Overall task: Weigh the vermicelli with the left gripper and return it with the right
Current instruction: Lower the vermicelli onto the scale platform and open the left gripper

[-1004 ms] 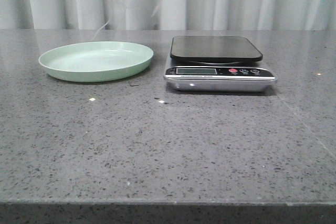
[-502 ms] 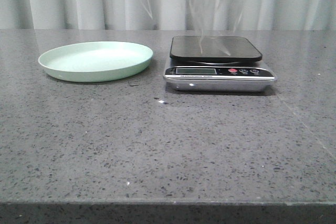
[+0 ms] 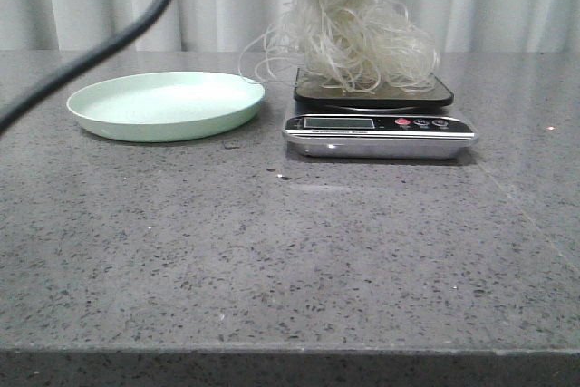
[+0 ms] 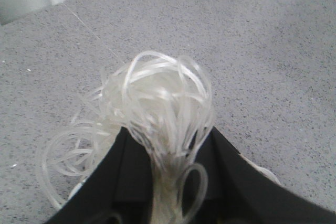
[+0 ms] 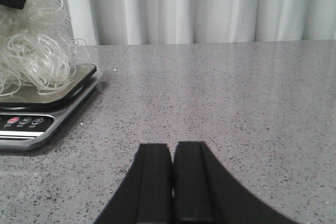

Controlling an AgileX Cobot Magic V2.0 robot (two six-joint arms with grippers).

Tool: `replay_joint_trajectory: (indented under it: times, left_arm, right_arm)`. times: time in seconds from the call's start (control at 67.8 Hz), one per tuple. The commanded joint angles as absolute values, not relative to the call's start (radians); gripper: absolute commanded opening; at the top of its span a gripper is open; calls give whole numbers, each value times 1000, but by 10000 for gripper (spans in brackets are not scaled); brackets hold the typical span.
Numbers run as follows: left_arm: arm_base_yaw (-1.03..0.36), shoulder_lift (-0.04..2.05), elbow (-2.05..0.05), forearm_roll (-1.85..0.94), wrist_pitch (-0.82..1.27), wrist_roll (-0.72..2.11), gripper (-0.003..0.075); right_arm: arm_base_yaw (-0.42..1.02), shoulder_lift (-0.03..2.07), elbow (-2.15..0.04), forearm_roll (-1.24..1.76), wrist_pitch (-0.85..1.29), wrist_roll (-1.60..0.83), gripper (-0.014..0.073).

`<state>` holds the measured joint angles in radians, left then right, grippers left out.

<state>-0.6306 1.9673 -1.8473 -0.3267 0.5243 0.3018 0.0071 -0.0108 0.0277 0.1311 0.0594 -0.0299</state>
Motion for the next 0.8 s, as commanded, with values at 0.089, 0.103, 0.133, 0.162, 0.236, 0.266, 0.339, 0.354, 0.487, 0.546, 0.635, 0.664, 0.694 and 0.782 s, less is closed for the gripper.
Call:
replay_joint_trajectory:
  times: [0.089, 0.103, 0.133, 0.162, 0.236, 0.266, 0.339, 0.354, 0.487, 0.546, 0.635, 0.664, 0.694, 0.782]
  left_arm:
    - [-654, 1923, -1882, -354, 459, 300, 137]
    - [-655, 1925, -1882, -354, 461, 300, 137]
    - [-657, 1927, -1882, -354, 468, 300, 137]
    - [-660, 1931, -1882, -354, 475, 300, 137]
    - [-666, 1941, -1882, -354, 493, 300, 137]
    - [-666, 1947, -1882, -354, 500, 300, 137]
    - [-666, 1957, -1882, -354, 515, 300, 137]
    - [-666, 1964, -1882, -354, 525, 300, 137]
    - [-666, 1974, -1882, -354, 555, 300, 137]
    - [-666, 1974, -1882, -354, 555, 300, 137]
    - [-666, 1974, -1885, -354, 553, 300, 137]
    - [-666, 1974, -1885, -354, 553, 300, 137]
    - [-666, 1974, -1885, -354, 553, 300, 137]
    - [-666, 1970, -1887, -356, 553, 300, 139]
  right_arm:
    - [4, -26, 20, 127, -14, -31, 151]
    - [4, -26, 20, 127, -14, -31, 151]
    - [4, -26, 20, 127, -14, -31, 151]
    - [4, -26, 20, 127, -14, -31, 151]
    - [4, -26, 20, 127, -14, -31, 151]
    - [4, -26, 20, 127, -14, -31, 151]
    - [4, -26, 20, 127, -14, -31, 151]
    - [4, -26, 20, 127, -14, -31, 151]
    - [4, -26, 20, 127, -14, -31, 151]
    - [4, -26, 20, 127, -14, -31, 151]
    - [4, -26, 20, 127, -14, -31, 151]
    - [4, -26, 20, 127, -14, -31, 151]
    - [4, -26, 20, 127, -14, -31, 151]
    - [4, -26, 20, 127, -14, -31, 151]
